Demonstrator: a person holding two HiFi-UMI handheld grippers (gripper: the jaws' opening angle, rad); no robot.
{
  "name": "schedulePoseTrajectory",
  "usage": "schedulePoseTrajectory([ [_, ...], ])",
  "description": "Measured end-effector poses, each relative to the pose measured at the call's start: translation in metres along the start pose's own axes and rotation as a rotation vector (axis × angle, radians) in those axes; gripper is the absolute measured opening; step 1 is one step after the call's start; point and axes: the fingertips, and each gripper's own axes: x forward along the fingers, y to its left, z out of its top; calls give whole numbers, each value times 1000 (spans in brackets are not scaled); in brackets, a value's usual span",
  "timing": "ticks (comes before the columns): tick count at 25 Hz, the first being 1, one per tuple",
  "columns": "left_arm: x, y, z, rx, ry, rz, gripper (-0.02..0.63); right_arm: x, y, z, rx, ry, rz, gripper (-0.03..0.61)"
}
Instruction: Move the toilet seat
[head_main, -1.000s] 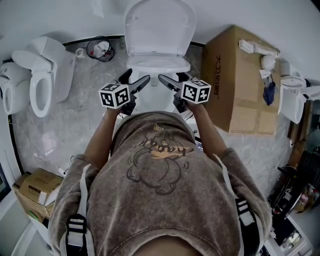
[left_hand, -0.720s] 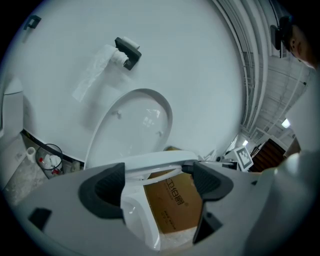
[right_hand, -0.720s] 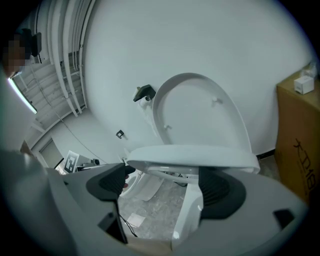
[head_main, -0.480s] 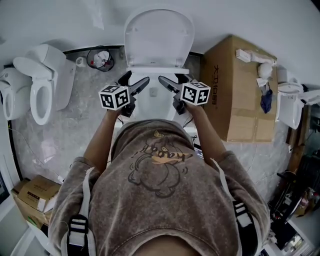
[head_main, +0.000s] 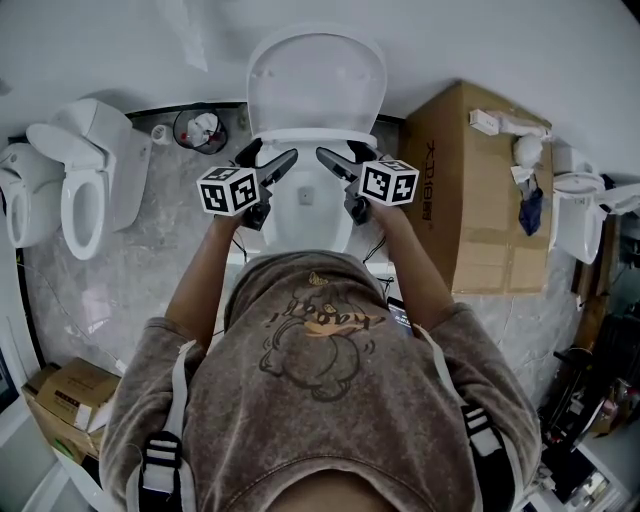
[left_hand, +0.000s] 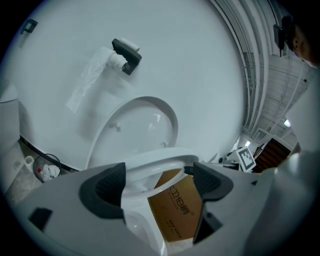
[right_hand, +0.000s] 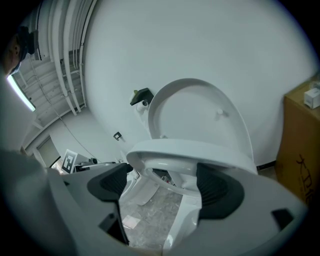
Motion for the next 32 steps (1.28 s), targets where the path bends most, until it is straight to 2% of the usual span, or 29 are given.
schedulePoseTrajectory([
  [16, 39, 25, 45, 21, -11, 3, 423, 34, -26, 49, -12, -5, -11, 431],
  [32, 71, 48, 72, 54, -9, 8, 423, 66, -50, 80, -17, -5, -40, 426],
])
